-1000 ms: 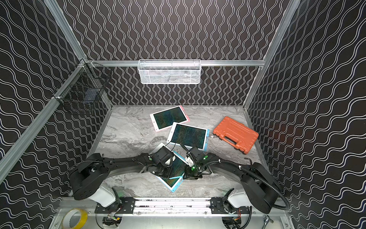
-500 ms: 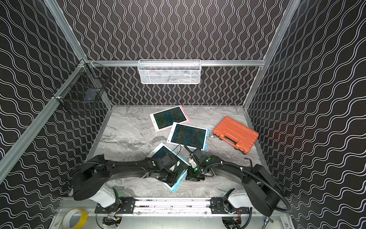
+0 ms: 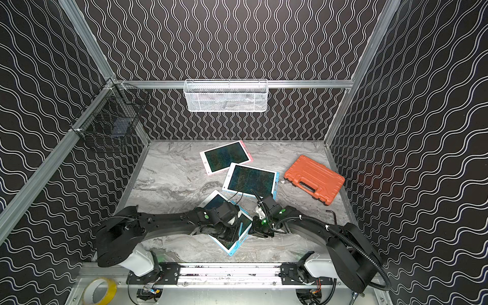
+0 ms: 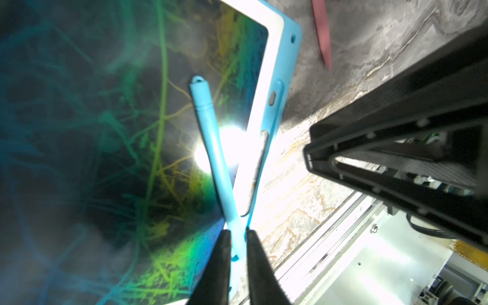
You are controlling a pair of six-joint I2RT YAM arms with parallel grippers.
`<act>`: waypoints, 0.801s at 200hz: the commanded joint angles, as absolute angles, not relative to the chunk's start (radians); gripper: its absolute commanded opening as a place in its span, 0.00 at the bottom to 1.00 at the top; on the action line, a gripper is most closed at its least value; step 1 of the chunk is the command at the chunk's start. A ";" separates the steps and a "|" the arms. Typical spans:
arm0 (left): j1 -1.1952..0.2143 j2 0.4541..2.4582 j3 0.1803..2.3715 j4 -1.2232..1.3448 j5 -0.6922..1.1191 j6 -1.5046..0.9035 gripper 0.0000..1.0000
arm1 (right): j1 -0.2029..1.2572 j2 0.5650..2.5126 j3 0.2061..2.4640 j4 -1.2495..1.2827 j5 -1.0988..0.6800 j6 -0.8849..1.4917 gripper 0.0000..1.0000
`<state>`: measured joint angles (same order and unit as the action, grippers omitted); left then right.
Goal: Place the stylus back onto the writing tablet
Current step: Adjust the stylus on the writing tablet.
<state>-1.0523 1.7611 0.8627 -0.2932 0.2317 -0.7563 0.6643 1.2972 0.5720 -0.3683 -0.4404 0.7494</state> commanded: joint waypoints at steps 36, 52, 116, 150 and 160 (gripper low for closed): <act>-1.019 1.855 0.954 -0.283 0.228 -0.718 0.42 | 0.613 1.225 0.529 -0.369 -0.437 0.786 0.24; -1.019 1.875 0.966 -0.279 0.226 -0.711 0.40 | 0.601 1.202 0.531 -0.399 -0.415 0.777 0.24; -1.022 1.907 0.978 -0.238 0.256 -0.706 0.29 | 0.557 1.169 0.529 -0.452 -0.373 0.741 0.24; -1.037 1.922 1.004 -0.240 0.264 -0.707 0.26 | 0.553 1.163 0.516 -0.460 -0.368 0.741 0.24; -1.042 1.923 1.006 -0.236 0.268 -0.712 0.25 | 0.551 1.163 0.513 -0.460 -0.368 0.742 0.24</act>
<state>-1.0348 1.9179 0.9947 -0.2646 0.2489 -0.7254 0.5537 1.1671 0.5201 -0.4343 -0.3805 0.7425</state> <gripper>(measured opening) 0.257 0.244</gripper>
